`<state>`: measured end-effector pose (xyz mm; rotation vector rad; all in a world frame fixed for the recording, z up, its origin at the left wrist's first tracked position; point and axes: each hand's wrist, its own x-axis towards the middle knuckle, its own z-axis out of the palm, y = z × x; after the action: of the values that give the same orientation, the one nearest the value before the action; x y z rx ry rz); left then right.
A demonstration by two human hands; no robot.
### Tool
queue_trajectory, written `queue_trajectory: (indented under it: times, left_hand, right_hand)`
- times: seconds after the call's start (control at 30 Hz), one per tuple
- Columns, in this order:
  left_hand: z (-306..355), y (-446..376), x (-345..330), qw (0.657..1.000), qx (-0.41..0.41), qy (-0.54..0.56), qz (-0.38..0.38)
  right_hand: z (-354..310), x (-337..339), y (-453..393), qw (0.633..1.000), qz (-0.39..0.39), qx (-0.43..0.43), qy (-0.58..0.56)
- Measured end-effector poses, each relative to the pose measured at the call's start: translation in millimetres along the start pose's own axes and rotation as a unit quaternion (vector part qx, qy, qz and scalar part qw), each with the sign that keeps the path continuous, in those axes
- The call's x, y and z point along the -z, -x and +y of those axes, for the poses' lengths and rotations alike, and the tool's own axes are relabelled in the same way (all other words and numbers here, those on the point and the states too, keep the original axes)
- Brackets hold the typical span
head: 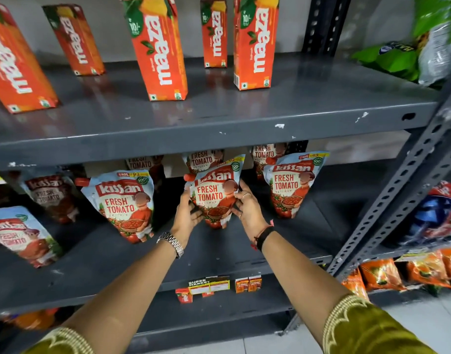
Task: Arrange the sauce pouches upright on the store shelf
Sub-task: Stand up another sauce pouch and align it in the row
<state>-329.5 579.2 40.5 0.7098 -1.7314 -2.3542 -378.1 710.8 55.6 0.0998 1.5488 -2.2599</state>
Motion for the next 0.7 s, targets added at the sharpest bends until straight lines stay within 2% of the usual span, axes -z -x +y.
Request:
queue_trajectory:
  times: [0.2,0.3,0.4,0.5,0.53,0.6,0.7]
  left_hand:
    - [-1.8,-6.4,9.5,1.0,0.005,0.008,-0.026]
    - [-13.2,0.9,33.2,1.0,0.004,-0.03,0.009]
    - [-25.8,14.2,73.5,0.995,0.001,-0.072,0.072]
    - [-32.0,18.0,134.6,0.964,0.02,-0.077,0.252]
    - [-33.3,13.5,156.0,0.954,0.035,-0.078,0.289]
    - [-20.5,8.2,186.5,0.949,0.029,-0.078,0.305]
    - [24.7,20.6,185.6,0.961,0.007,-0.041,0.274]
  right_hand:
    - [0.4,10.1,5.6,0.998,0.022,-0.019,0.062]
    - [25.2,21.2,10.1,0.982,0.075,-0.062,0.165]
    - [50.8,17.9,17.7,0.971,0.067,-0.08,0.213]
    - [67.5,-9.6,22.3,0.971,0.024,-0.081,0.222]
    - [72.0,-22.7,22.4,0.972,-0.002,-0.082,0.221]
    - [79.0,-57.0,23.3,0.971,-0.057,-0.088,0.213]
    - [79.7,-110.0,26.2,0.974,-0.11,-0.106,0.169]
